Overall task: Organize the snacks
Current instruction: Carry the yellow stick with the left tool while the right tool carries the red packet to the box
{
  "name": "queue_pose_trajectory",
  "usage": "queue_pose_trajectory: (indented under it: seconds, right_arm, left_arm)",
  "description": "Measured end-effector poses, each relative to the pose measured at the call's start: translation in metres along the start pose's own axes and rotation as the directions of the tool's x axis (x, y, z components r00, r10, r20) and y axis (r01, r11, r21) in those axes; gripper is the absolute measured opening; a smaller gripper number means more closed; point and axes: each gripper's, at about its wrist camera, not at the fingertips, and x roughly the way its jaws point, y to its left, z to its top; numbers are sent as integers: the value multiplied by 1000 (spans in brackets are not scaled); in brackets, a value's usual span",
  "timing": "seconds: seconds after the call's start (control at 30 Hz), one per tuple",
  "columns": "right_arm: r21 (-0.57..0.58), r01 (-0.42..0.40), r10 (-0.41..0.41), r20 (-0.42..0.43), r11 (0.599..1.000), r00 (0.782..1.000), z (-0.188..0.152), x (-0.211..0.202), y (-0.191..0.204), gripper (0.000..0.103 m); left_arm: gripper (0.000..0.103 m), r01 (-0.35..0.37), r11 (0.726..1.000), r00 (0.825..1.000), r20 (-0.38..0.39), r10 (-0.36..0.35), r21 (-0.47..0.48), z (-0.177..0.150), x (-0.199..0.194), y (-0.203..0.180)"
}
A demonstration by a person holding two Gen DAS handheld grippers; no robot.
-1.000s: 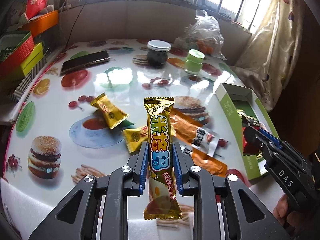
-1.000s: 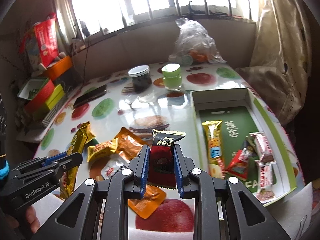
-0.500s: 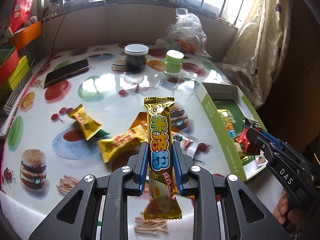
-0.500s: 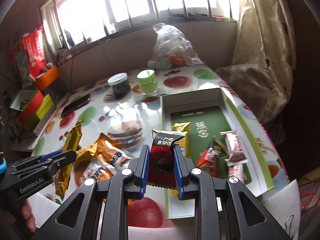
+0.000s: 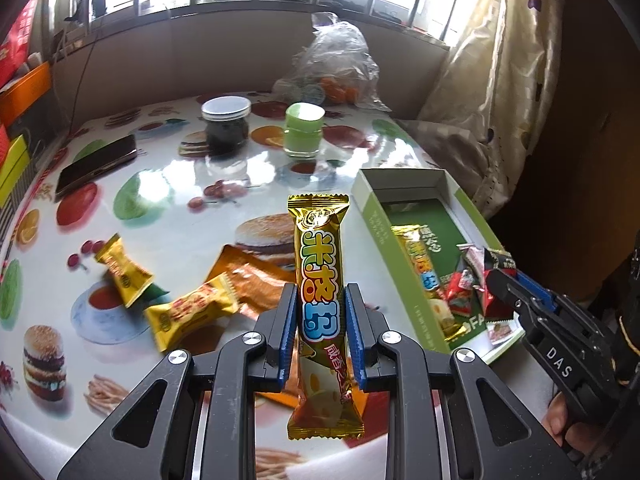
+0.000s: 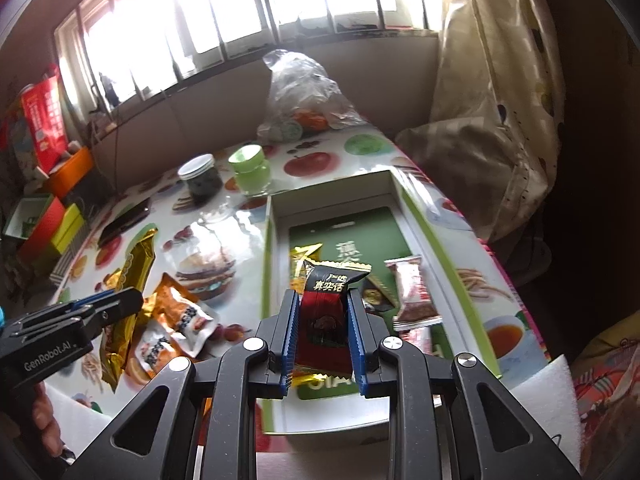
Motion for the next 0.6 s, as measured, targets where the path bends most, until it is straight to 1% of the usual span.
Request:
queue_pose_trajectory:
  seconds: [0.2, 0.6]
  right_arm:
    - [35, 21, -21, -1, 999, 1000, 0, 1, -16, 22]
    - [44, 51, -50, -35, 998, 998, -7, 9, -34, 22]
  left_arm:
    - [24, 31, 999, 999, -10, -31, 14, 7, 10, -14]
    - [24, 89, 995, 996, -33, -88, 38, 21, 30, -42]
